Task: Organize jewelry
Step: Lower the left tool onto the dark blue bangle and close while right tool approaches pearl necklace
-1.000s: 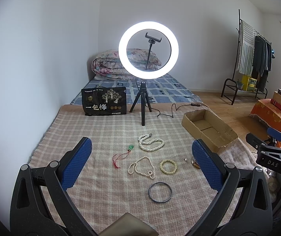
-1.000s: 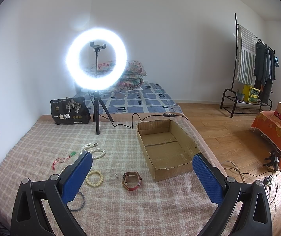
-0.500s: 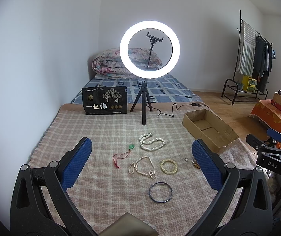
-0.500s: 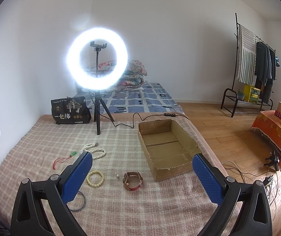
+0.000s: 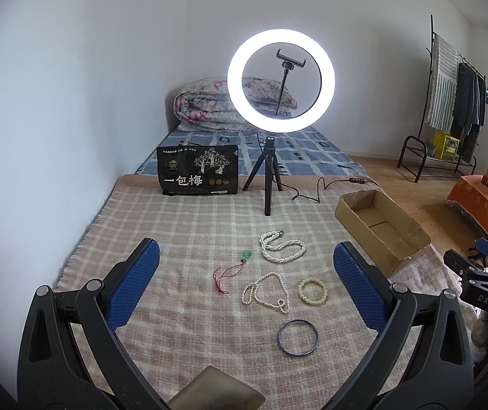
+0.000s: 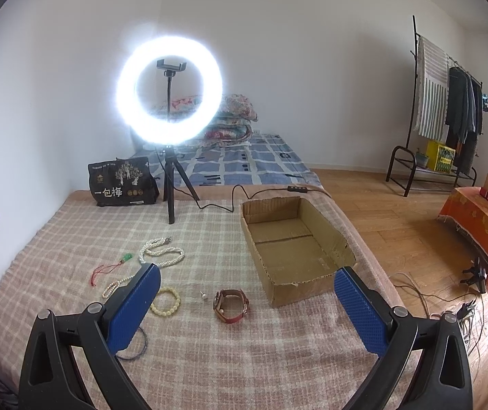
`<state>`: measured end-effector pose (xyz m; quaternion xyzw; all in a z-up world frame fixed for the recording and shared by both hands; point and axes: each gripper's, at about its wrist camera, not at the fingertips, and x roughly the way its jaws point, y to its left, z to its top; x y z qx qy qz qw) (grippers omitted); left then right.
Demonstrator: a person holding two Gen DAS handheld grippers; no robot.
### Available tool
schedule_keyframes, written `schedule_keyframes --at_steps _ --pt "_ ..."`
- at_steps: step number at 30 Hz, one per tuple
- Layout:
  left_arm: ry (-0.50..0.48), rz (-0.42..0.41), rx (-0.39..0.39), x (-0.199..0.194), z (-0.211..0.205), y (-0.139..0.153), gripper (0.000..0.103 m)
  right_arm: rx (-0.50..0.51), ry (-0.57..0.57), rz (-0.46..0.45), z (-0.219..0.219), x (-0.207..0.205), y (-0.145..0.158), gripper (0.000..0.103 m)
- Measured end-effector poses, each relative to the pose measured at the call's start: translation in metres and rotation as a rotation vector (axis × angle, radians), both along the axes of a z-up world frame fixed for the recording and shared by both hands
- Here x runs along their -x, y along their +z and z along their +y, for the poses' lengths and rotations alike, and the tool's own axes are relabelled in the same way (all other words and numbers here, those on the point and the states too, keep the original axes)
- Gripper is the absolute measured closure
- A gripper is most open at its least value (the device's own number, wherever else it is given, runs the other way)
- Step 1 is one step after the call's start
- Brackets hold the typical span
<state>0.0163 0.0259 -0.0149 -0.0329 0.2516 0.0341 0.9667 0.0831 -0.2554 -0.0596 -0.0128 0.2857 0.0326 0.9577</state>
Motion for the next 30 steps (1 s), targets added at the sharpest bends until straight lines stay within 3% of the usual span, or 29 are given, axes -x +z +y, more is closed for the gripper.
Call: schedule_keyframes --at_steps 8,15,20,26,30 --pt "0.043 0.018 -0.012 -0.019 0.026 -0.005 0.000 0.019 0.048 0.018 0.006 -0.011 -0.020 0.000" --pt "0.038 0.050 0.004 -0.026 0.046 -0.024 0.000 -0.039 0.121 0.033 0.013 -0.030 -0.037 0.000" --pt "0.005 0.090 0.015 -0.029 0.044 -0.038 0.010 -0.025 0.147 0.035 0.022 -0.054 -0.039 0.000" --pt "-0.046 0.188 0.083 -0.030 0.029 -0.067 0.029 0.044 0.209 0.008 0.039 -0.088 -0.044 0.004" --pt "-0.081 0.266 0.141 -0.031 0.016 -0.094 0.034 0.034 0.286 0.019 0.056 -0.113 -0.053 0.006"
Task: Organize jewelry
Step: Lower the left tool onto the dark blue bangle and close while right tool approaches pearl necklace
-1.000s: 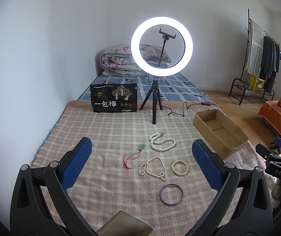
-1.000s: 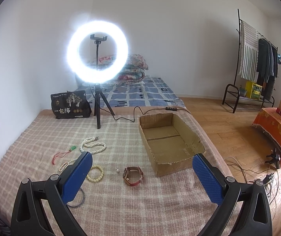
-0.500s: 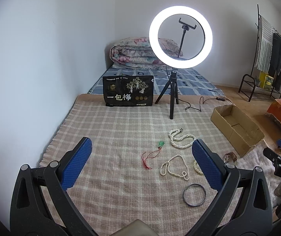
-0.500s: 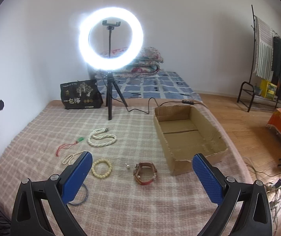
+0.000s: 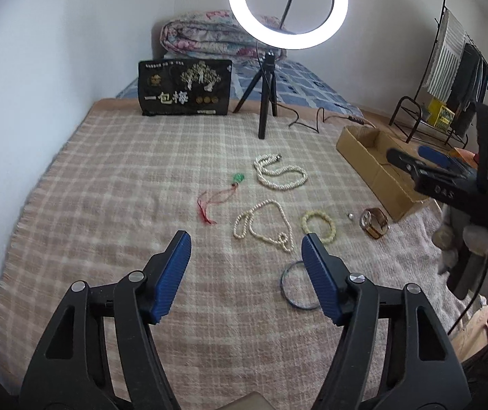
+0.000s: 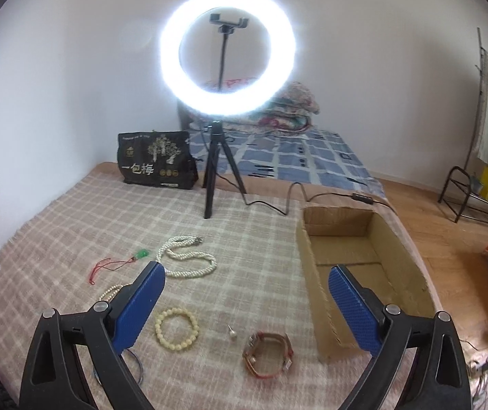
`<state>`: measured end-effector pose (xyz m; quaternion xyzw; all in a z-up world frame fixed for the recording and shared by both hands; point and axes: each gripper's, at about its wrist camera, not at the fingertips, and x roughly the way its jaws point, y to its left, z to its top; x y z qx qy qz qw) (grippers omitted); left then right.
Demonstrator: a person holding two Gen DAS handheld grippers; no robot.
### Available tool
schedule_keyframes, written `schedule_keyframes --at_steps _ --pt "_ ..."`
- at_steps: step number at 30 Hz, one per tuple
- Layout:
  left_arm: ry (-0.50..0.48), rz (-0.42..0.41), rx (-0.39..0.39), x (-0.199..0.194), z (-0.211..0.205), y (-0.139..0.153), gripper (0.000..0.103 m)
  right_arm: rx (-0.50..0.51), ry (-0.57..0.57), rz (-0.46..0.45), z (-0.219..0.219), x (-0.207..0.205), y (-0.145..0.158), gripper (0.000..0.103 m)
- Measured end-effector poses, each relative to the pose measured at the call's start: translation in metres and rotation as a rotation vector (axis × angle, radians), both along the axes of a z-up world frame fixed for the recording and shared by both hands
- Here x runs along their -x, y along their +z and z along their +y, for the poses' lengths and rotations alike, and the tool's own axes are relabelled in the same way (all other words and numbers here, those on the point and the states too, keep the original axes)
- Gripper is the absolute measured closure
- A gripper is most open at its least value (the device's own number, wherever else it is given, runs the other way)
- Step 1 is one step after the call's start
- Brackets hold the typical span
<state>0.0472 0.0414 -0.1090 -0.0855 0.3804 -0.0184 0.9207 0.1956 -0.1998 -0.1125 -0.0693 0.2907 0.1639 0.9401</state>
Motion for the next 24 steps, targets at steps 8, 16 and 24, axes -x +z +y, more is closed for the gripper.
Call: schedule_keyframes --at_steps 8,16,24 --pt "-0.088 0.124 0.055 0.002 -0.029 -0.048 0.041 -0.009 0.101 0.206 0.026 -0.055 -0.039 0.000" --pt "-0.107 0.233 0.114 -0.019 -0.036 -0.080 0.050 -0.001 0.112 0.368 0.036 -0.079 -0.081 0.000" --pt "-0.100 0.283 0.077 -0.042 -0.051 -0.109 0.066 0.009 0.122 0.470 0.051 -0.097 -0.108 0.004"
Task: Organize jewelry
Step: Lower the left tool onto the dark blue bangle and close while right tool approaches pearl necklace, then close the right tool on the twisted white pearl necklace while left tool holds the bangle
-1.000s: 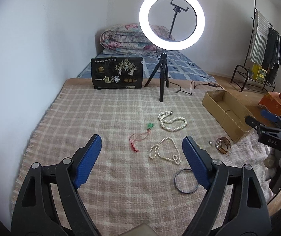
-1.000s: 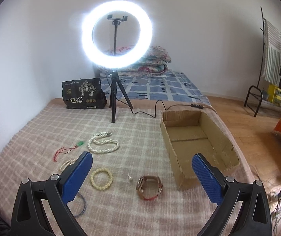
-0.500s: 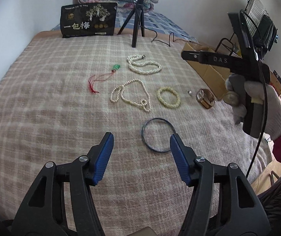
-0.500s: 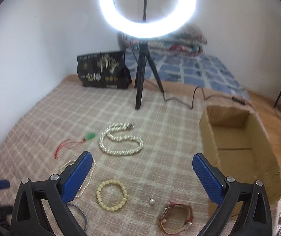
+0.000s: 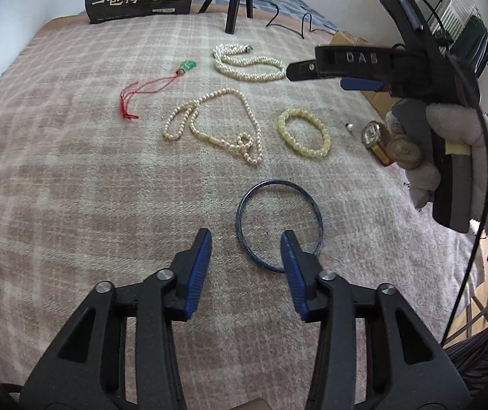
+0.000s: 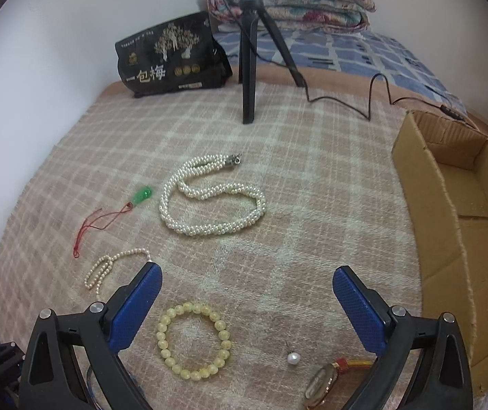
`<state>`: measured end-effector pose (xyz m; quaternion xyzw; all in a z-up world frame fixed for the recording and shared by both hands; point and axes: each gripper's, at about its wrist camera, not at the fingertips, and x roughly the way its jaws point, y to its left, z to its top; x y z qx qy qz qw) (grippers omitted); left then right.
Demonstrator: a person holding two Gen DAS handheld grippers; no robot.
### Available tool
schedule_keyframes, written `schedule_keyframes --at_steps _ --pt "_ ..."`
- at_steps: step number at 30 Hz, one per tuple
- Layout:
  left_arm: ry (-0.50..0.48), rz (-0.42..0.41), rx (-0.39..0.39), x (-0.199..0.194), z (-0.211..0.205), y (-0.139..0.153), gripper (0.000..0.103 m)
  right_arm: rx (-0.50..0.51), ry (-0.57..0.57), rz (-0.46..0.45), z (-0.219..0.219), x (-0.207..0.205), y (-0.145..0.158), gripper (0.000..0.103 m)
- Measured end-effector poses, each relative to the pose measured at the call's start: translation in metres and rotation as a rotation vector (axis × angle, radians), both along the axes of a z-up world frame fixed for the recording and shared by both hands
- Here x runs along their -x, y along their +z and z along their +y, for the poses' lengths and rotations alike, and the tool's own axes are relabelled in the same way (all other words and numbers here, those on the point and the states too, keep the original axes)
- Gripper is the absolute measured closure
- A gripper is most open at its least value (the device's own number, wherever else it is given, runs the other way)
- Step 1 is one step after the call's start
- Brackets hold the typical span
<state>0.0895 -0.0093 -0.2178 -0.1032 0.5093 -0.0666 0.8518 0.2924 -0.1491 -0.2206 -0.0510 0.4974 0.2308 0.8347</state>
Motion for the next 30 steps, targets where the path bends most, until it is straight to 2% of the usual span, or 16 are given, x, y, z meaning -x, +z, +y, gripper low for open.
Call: schedule_keyframes --at_steps 2,9,16,24,30 --pt "0.009 0.021 0.006 -0.004 0.000 -0.007 0.074 -0.012 0.008 0.023 0.003 -0.003 -0.005 0.006" --pt "0.036 0.026 -0.084 -0.011 0.000 -0.016 0.096 -0.077 -0.004 0.105 0.015 -0.015 -0.021 0.016" --pt "0.082 0.003 -0.134 -0.010 0.019 -0.017 0.097 -0.114 -0.035 0.092 0.038 -0.031 -0.029 0.013" --pt "0.122 0.003 -0.115 -0.007 0.042 -0.014 0.098 -0.156 -0.102 0.074 0.059 -0.059 -0.031 0.002" --pt "0.155 0.008 -0.101 -0.007 0.045 -0.014 0.098 -0.095 -0.094 0.060 0.080 -0.075 -0.032 0.001"
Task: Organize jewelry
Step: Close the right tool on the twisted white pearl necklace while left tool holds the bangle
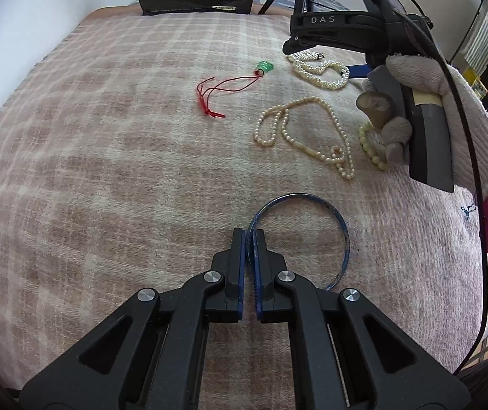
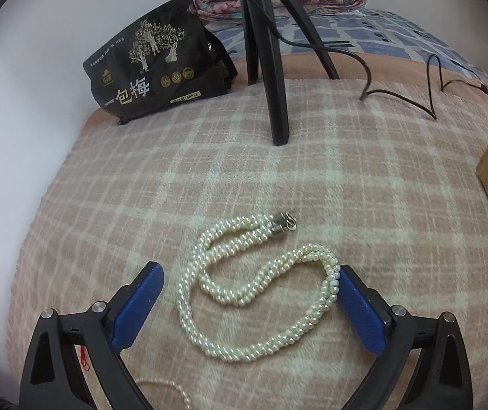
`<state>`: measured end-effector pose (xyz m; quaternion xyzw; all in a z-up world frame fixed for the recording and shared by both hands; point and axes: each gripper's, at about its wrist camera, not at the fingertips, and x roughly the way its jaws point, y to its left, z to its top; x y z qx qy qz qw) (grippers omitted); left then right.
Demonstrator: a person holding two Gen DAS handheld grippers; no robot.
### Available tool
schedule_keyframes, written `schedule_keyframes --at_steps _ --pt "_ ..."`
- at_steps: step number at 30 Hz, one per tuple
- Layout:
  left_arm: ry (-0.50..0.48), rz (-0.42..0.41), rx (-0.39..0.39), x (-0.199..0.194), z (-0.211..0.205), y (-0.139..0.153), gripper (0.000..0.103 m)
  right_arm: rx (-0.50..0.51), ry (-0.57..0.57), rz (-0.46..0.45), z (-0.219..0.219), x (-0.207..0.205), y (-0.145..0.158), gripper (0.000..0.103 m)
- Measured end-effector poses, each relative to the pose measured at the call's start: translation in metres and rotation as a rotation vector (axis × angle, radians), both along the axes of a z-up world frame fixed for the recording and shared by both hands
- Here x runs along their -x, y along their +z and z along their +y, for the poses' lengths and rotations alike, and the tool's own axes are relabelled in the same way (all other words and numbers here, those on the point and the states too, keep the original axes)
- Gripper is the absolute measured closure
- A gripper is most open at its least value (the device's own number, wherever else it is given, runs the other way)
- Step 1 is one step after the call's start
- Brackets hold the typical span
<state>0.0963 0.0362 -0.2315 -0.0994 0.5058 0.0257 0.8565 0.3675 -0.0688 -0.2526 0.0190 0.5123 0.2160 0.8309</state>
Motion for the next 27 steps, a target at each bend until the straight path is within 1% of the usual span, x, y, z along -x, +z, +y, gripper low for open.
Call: schedule_keyframes --at_steps 5,6,8,10,12,13,14,15,17,18,20,21,23,26,27 --pt "0.000 0.000 0.001 -0.001 0.001 -0.001 0.098 0.131 0.047 -0.003 0.018 -0.006 -0.003 0.002" --pt "0.002 0.000 0.003 0.004 -0.001 0.000 0.098 0.161 0.060 -0.010 0.021 -0.005 -0.005 0.002" --pt "0.006 0.000 0.006 0.003 0.000 0.000 0.098 0.214 0.083 -0.026 0.027 -0.003 -0.007 0.005" --pt "0.021 -0.003 0.006 0.002 0.001 0.000 0.099 0.240 0.103 -0.035 0.029 -0.001 -0.007 0.006" --pt "0.037 -0.005 0.017 0.000 0.007 -0.001 0.099 0.245 0.113 -0.035 0.027 -0.001 -0.006 0.010" --pt "0.042 -0.004 0.025 -0.002 0.008 -0.002 0.099 0.245 0.115 -0.036 0.026 -0.001 -0.006 0.013" --pt "0.045 -0.004 0.030 -0.002 0.009 -0.002 0.099 0.247 0.119 -0.040 0.024 0.000 -0.005 0.019" --pt "0.049 -0.005 0.034 -0.003 0.009 -0.002 0.099 0.246 0.124 -0.042 0.024 0.000 -0.003 0.022" --pt "0.059 -0.008 0.052 -0.004 0.012 -0.002 0.100 0.236 0.128 -0.046 0.020 -0.001 -0.001 0.036" --pt "0.064 -0.008 0.059 -0.005 0.013 -0.002 0.100 0.235 0.132 -0.053 0.015 0.002 0.000 0.040" --pt "0.073 -0.013 0.077 -0.005 0.016 -0.002 0.100 0.233 0.138 -0.064 0.012 0.002 0.002 0.060" --pt "0.079 -0.013 0.088 -0.006 0.018 -0.002 0.100 0.231 0.140 -0.068 0.012 0.002 0.003 0.065" --pt "0.095 -0.015 0.107 -0.007 0.022 -0.002 0.100 0.229 0.140 -0.077 0.010 0.002 0.004 0.081" --pt "0.120 -0.028 0.140 -0.006 0.028 0.001 0.101 0.215 0.133 -0.085 0.004 0.004 0.006 0.089" --pt "0.125 -0.034 0.145 -0.004 0.029 0.002 0.101 0.211 0.132 -0.090 0.003 0.005 0.007 0.089"
